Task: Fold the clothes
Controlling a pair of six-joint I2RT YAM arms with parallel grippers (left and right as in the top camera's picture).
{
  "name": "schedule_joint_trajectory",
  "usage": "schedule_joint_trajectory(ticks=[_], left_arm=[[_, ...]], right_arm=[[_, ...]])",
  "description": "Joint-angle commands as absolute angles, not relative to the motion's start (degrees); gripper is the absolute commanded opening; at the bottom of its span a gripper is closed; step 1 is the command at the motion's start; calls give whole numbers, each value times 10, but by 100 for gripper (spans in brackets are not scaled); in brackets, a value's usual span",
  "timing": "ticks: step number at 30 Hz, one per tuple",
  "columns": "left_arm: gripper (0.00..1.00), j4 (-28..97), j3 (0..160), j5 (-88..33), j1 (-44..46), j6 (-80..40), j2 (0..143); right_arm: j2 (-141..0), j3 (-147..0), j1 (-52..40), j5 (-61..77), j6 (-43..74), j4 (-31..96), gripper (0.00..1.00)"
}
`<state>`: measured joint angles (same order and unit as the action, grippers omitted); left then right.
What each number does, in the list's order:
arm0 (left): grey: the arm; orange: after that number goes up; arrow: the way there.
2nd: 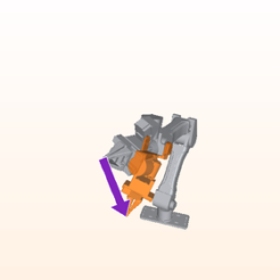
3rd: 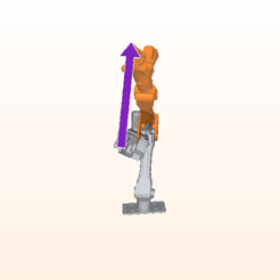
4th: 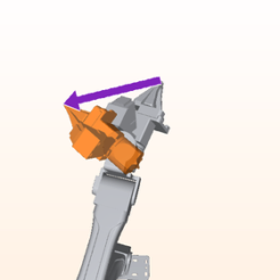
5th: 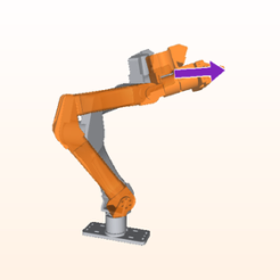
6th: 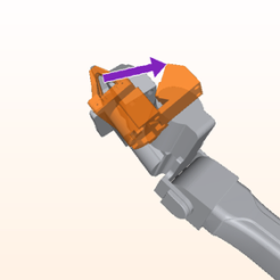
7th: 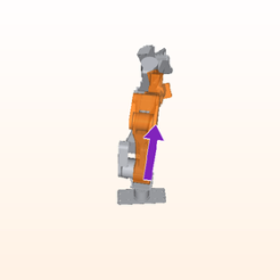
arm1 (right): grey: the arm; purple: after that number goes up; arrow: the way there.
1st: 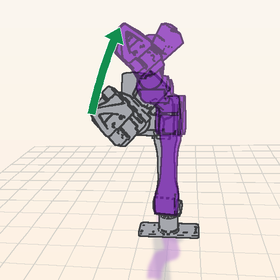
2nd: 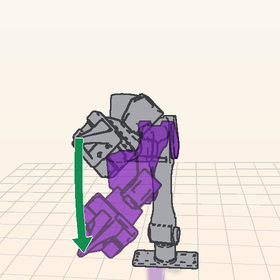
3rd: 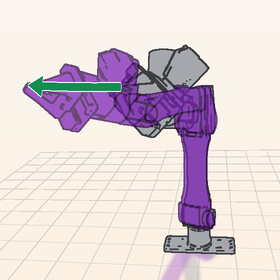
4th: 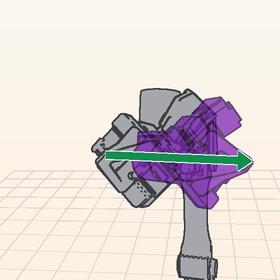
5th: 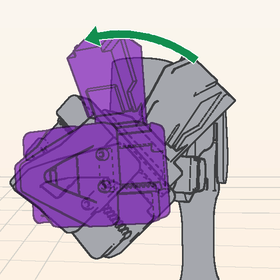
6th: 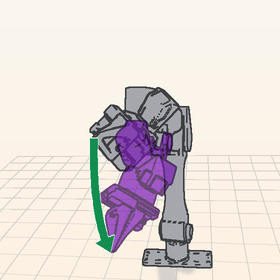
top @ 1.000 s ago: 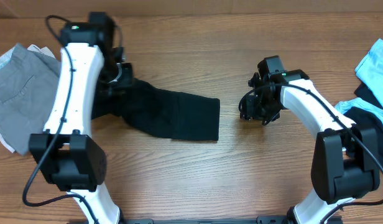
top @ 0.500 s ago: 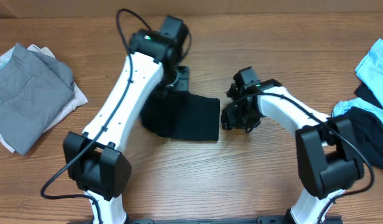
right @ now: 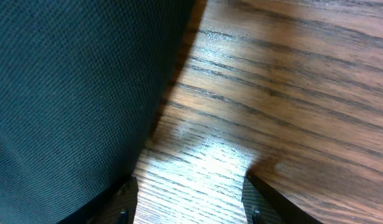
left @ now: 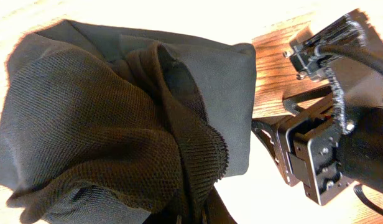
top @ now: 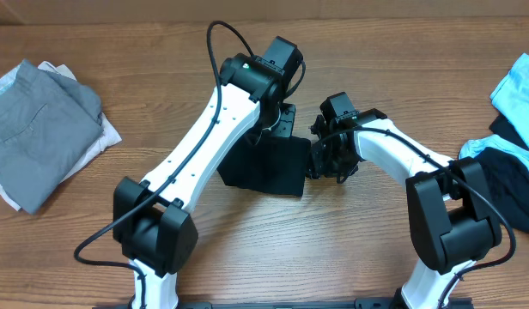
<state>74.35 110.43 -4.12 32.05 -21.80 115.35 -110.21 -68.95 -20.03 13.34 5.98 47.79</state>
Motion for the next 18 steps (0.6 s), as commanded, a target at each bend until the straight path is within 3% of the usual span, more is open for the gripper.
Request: schedule_joint_trajectory(ticks=[1,15,17,18], left_arm=[[6,743,1119,-63,328,-225,1177],[8,727,1119,-132,330,-176,1181],[26,719,1119,-132,326,-161,1181],[43,717,1120,-136,323,-151,1181]], right_arm=[[-1130,-682,-203,129,58,477,58],[-1129,-687,-200,129,58,483,57],[-1126,-709,-192,129,58,507,54],[-1122,-719,-187,129,58,516,54]])
